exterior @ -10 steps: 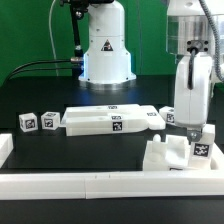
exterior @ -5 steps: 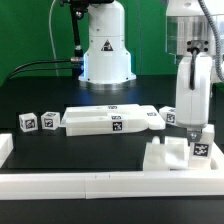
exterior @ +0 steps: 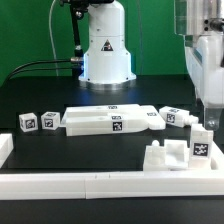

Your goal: Assemble chair

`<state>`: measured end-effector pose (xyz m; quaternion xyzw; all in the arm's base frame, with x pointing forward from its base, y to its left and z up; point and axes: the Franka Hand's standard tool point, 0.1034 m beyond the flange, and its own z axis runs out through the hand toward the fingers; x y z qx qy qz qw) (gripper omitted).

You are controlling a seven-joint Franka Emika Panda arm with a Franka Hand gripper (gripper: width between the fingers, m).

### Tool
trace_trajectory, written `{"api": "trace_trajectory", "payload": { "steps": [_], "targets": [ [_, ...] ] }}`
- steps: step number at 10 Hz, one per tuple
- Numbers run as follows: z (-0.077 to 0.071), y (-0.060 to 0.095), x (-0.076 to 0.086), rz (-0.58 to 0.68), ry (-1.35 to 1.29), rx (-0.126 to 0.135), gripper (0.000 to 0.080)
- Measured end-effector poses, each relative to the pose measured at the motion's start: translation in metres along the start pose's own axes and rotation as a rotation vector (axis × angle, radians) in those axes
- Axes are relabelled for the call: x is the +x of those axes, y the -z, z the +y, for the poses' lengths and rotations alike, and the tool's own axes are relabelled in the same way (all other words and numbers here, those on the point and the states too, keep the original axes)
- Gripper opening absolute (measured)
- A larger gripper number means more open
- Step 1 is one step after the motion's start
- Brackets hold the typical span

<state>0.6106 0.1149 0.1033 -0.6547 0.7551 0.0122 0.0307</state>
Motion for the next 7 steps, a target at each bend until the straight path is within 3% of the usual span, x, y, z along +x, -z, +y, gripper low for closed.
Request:
{"api": "trace_trajectory", "payload": {
  "steps": [4,7],
  "targets": [
    [0.0002,-0.0027,0.0001,0.001,-0.003,0.001,0.0649],
    [-0.0023,0.0048,0.0048,-0.006,0.096,0.014,0.0649]
  ]
}}
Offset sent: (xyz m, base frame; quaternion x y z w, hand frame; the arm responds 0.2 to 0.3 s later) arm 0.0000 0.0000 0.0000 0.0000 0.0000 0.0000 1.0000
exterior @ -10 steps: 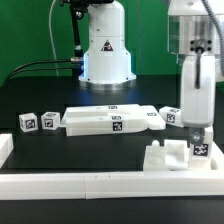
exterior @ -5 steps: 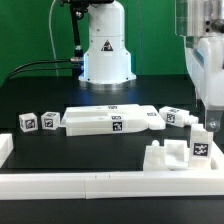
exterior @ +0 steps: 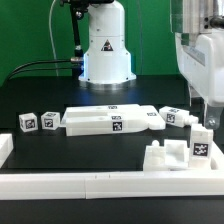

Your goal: Assemble chair

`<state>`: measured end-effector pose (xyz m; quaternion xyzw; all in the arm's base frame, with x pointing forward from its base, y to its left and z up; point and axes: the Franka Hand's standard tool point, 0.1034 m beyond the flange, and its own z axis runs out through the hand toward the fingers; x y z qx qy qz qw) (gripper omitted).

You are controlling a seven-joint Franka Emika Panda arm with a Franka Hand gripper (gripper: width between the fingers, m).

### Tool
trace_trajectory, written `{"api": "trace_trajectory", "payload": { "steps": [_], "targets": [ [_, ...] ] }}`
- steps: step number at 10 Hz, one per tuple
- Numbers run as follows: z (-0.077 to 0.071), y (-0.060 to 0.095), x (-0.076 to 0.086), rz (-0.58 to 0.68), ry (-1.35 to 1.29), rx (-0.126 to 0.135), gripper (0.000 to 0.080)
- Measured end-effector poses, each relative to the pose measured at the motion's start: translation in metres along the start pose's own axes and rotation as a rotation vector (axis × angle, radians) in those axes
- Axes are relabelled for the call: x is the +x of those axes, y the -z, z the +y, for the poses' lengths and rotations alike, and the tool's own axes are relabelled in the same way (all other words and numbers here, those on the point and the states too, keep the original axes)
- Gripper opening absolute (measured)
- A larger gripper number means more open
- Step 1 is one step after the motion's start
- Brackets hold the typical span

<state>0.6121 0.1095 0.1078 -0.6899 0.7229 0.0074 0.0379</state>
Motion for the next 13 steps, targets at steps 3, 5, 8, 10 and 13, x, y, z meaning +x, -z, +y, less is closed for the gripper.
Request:
{"api": "trace_trajectory", "payload": {
  "steps": [3,5,8,10,13],
  "targets": [
    [0.024,0.005,-0.021,-0.014,0.145,-0.020,0.0649],
    [0.024,0.003,-0.020,-0.015,0.185,-0.021,0.0649],
    [0.053,0.000,-0.019,-0.023,0.109,-0.017,0.0649],
    [0.100,-0.005,-0.027,-0.023,0.060,-0.032,0.0649],
    [0.106,-0.008,-0.030,-0.019,0.067,-0.042,0.0649]
  ]
}}
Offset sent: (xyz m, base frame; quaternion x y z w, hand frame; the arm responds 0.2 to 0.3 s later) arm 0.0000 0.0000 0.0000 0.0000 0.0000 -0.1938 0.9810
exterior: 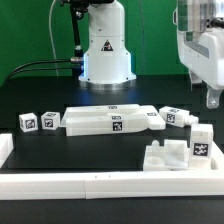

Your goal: Assemble chair

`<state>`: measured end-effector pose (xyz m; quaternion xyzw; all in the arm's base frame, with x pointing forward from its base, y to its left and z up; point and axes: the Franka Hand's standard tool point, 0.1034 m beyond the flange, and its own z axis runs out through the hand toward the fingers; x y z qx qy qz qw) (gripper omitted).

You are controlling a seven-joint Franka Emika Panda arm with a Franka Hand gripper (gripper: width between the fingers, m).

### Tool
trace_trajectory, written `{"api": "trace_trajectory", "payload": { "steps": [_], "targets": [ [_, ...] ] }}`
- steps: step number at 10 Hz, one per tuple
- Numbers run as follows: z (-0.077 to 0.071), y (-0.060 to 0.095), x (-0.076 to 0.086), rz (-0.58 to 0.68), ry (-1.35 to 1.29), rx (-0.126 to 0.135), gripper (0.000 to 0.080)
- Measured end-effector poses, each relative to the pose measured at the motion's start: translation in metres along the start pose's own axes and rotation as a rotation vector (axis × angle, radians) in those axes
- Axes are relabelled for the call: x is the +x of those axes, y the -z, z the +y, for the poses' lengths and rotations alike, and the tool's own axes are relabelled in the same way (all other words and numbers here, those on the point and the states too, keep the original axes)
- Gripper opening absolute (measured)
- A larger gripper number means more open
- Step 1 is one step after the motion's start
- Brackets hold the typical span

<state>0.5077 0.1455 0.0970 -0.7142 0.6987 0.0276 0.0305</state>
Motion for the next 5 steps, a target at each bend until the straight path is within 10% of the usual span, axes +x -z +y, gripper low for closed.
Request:
{"api": "trace_trajectory", "payload": {
  "steps": [2,5],
  "targets": [
    [0.003,-0.002,0.000,0.002,0.002,-0.004,0.0649],
    [0.072,-0.030,0.009,0.014,-0.055,-0.012,0.0649]
  ]
}}
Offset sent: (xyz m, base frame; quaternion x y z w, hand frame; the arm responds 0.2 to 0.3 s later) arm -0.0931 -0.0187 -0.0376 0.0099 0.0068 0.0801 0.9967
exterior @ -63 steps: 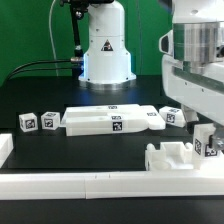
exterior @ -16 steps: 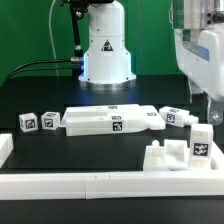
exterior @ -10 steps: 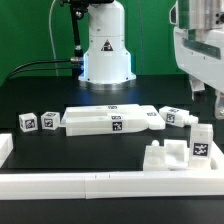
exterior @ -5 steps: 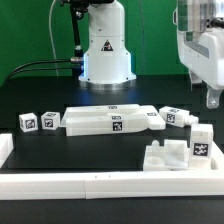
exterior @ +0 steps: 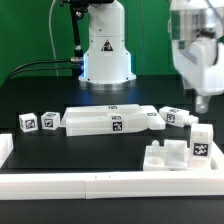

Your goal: Assemble chair

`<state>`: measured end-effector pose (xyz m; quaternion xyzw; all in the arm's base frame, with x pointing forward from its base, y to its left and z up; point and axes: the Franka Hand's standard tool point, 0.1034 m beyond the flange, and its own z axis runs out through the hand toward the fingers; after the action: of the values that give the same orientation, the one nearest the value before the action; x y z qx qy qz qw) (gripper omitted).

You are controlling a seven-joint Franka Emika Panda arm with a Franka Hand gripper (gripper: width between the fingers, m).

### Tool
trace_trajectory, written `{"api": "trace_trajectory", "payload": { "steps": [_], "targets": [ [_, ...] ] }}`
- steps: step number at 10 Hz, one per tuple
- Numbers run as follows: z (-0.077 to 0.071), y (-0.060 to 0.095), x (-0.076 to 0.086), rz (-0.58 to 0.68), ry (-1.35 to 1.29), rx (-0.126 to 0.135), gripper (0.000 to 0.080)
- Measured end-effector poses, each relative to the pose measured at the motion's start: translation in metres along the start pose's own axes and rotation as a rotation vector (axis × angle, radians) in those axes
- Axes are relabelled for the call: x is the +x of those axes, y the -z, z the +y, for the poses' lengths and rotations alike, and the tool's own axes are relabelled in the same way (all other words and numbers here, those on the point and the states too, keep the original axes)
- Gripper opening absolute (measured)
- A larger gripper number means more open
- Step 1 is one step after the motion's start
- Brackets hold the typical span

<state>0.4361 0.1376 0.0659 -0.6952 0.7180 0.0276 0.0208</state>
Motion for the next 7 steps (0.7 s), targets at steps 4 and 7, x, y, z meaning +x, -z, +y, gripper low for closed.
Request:
{"api": "trace_trajectory", "payload": {
  "steps": [4,7],
  "targets": [
    [0.006,-0.004,-0.003,0.005,0.016,-0.011,0.0649],
    [0.048,-0.028,0.004,0.021,-0.068,-0.016,0.0649]
  ]
}}
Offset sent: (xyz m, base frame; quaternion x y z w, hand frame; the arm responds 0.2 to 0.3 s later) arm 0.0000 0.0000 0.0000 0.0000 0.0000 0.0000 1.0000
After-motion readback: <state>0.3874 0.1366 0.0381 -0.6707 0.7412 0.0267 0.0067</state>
